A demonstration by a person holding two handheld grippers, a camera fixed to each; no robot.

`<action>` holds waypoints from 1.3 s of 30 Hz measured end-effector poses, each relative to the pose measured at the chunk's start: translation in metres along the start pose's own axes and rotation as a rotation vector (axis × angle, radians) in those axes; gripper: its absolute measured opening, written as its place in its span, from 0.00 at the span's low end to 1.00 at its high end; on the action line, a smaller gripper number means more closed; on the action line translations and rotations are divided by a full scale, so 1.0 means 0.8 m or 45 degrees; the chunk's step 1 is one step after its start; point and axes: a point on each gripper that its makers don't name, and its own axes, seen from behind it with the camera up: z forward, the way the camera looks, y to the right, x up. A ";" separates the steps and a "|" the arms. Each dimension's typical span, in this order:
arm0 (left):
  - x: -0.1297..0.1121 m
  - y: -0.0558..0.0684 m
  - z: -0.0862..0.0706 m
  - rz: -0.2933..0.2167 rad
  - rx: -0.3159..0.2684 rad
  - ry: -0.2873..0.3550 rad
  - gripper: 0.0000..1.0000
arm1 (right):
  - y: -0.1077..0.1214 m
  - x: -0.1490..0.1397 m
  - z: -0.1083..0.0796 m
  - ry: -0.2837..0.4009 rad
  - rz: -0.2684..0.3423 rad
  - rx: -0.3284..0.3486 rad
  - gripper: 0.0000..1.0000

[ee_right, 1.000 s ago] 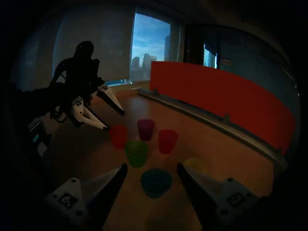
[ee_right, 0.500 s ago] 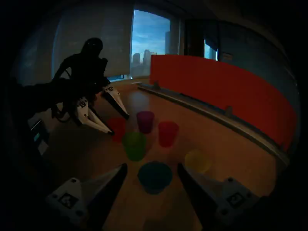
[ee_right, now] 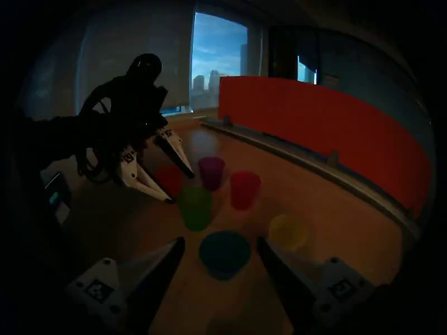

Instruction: Pour water

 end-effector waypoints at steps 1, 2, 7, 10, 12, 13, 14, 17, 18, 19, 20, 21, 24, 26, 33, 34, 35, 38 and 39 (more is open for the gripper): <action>-0.001 0.000 0.002 0.001 0.003 -0.004 0.97 | 0.000 -0.001 0.000 -0.001 0.000 0.000 0.98; -0.002 -0.001 0.004 0.001 0.005 -0.008 0.97 | 0.001 -0.002 0.000 -0.003 0.000 0.001 0.98; -0.004 0.004 0.011 0.003 -0.008 -0.020 0.97 | 0.003 -0.006 -0.001 -0.005 0.006 0.000 0.98; -0.004 0.007 0.014 0.005 -0.015 -0.026 0.97 | 0.005 -0.007 -0.001 -0.005 0.009 -0.002 0.98; -0.005 0.008 0.017 0.006 -0.017 -0.030 0.97 | 0.006 -0.008 -0.001 -0.005 0.011 -0.002 0.98; -0.005 0.008 0.018 0.006 -0.018 -0.032 0.97 | 0.007 -0.009 -0.001 -0.005 0.011 -0.002 0.97; -0.005 0.008 0.020 0.006 -0.019 -0.034 0.97 | 0.007 -0.009 0.000 -0.005 0.012 -0.001 0.97; -0.005 0.010 0.025 0.007 -0.021 -0.037 0.97 | 0.007 -0.010 0.000 -0.006 0.011 -0.001 0.97; -0.005 0.010 0.027 0.008 -0.020 -0.038 0.97 | 0.008 -0.011 0.001 -0.006 0.011 -0.001 0.97; -0.005 0.010 0.028 0.010 -0.019 -0.039 0.97 | 0.008 -0.011 0.001 -0.006 0.012 0.000 0.97; -0.006 0.010 0.030 0.012 -0.019 -0.040 0.97 | 0.008 -0.012 0.001 -0.006 0.012 0.000 0.97; -0.006 0.010 0.031 0.013 -0.018 -0.041 0.97 | 0.009 -0.012 0.001 -0.007 0.013 0.000 0.97; -0.006 0.011 0.036 0.012 -0.015 -0.044 0.97 | 0.010 -0.014 0.002 -0.009 0.017 0.000 0.97; -0.006 0.011 0.038 0.011 -0.014 -0.044 0.97 | 0.011 -0.016 0.002 -0.011 0.020 0.000 0.97; -0.007 0.007 0.047 0.003 0.015 -0.041 0.97 | 0.011 -0.017 0.003 -0.012 0.023 0.000 0.97; -0.007 0.008 0.048 0.002 0.014 -0.041 0.97 | 0.011 -0.017 0.003 -0.011 0.023 0.000 0.97; -0.007 0.008 0.049 0.001 0.013 -0.041 0.97 | 0.011 -0.017 0.003 -0.010 0.023 0.001 0.97; -0.006 0.009 0.052 0.001 0.016 -0.035 0.97 | 0.011 -0.017 0.003 -0.009 0.024 0.002 0.97; -0.006 0.010 0.052 0.002 0.018 -0.034 0.97 | 0.011 -0.017 0.003 -0.009 0.024 0.001 0.97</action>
